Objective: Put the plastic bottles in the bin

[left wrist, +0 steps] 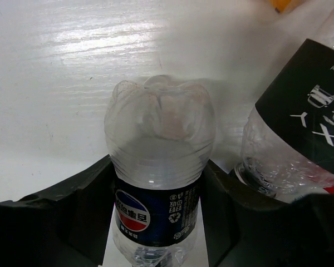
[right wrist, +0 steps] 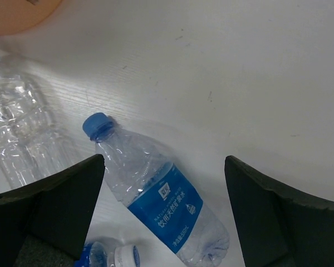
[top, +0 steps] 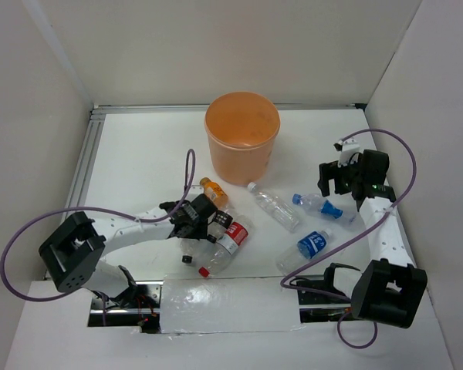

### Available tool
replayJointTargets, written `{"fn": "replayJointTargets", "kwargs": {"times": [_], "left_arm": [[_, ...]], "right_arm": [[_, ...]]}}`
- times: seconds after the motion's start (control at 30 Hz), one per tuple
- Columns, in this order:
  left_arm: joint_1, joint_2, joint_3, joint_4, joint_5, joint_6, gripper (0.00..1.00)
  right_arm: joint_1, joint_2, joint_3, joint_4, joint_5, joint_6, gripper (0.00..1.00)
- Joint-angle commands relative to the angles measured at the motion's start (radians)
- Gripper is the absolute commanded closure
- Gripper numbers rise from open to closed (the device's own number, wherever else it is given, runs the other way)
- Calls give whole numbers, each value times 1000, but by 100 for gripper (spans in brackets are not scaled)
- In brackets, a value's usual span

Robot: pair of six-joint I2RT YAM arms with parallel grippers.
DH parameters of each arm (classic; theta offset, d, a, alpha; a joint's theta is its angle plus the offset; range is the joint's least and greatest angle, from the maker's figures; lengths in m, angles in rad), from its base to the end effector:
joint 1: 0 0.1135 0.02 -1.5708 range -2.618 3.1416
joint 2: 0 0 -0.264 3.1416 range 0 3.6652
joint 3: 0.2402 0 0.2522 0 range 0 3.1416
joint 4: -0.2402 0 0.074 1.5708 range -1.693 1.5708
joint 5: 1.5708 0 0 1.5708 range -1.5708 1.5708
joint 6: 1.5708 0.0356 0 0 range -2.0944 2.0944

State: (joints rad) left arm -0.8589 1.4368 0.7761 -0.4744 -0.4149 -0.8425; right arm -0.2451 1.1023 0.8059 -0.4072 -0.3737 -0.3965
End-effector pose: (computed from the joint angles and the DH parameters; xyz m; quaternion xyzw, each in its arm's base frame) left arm 0.1807 -0.1874 0.1756 -0.0367 0.9558 -0.0264 0.2906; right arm 0.2304 -0.0442 0.2656 -0.1453 0.8832 0.0298 0.4449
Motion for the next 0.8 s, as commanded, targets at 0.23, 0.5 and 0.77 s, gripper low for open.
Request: {"fn": "replayJointTargets", "kwargs": {"times": [0.23,0.5,0.77], "left_arm": [[-46,-153,396,-20,-10,210,92],[68,162,1066,120,60,483,97],[198,542,1402,118,90,450,64]], "right_arm": [[-2,183,185,-76,-93,-134,7],[-13,209,162,-104,-145,-146,8],[-13,154,128,-179,-156,-255,1]]}}
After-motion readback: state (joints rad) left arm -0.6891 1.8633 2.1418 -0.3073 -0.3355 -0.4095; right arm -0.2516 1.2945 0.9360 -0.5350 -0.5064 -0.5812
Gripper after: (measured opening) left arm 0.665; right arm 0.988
